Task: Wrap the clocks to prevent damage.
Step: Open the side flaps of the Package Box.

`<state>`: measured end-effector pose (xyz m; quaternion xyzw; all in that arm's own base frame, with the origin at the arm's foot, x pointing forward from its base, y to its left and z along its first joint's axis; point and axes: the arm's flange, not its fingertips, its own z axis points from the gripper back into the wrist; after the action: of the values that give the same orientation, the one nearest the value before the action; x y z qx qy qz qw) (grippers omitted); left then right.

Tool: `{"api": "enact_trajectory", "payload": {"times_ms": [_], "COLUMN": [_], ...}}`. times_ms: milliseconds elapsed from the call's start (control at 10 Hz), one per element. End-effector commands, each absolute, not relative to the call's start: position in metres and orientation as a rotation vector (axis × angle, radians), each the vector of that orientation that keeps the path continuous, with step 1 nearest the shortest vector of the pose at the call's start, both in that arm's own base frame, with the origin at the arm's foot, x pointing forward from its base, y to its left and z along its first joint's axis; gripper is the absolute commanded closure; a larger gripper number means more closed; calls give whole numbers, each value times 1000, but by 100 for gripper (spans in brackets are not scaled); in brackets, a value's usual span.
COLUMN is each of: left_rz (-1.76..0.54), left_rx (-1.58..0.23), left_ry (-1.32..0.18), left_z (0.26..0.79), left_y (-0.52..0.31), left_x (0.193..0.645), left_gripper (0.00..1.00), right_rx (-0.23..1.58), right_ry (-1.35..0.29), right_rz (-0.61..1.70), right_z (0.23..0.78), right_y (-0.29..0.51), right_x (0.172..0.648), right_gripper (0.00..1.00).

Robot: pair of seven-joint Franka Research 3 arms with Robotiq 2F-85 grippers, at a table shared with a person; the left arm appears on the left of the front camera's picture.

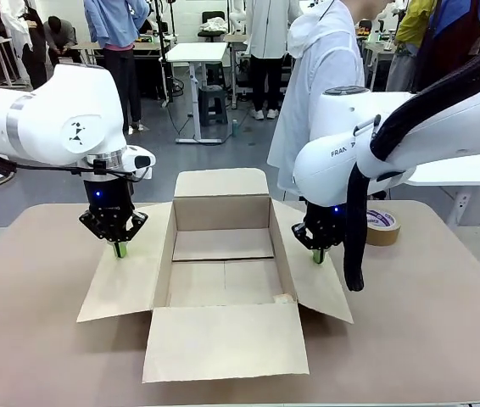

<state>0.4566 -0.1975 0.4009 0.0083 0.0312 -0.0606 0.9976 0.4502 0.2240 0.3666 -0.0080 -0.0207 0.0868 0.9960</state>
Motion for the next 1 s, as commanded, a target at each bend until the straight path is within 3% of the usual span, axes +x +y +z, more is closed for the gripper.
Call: {"api": "enact_trajectory", "payload": {"times_ms": [0,500,600,700,900], "left_rz": [-134,-123,-104,-115,-115], "left_rx": [-11,-33,-50,-9,-9], "left_ry": [89,142,145,117,117], "left_z": [398,380,377,379,379], "left_y": [-197,-205,-206,-202,-202], "left_x": [465,483,489,474,474], "left_gripper": [100,100,100,100,100], "right_rx": [-39,9,93,-7,-7], "right_ry": [-22,-46,-118,-32,-32], "right_rz": [165,222,423,191,191], "right_z": [361,361,366,361,361], "right_y": [228,226,223,225,225], "right_x": [463,465,460,462,462], "right_gripper": [99,99,99,99,99]}}
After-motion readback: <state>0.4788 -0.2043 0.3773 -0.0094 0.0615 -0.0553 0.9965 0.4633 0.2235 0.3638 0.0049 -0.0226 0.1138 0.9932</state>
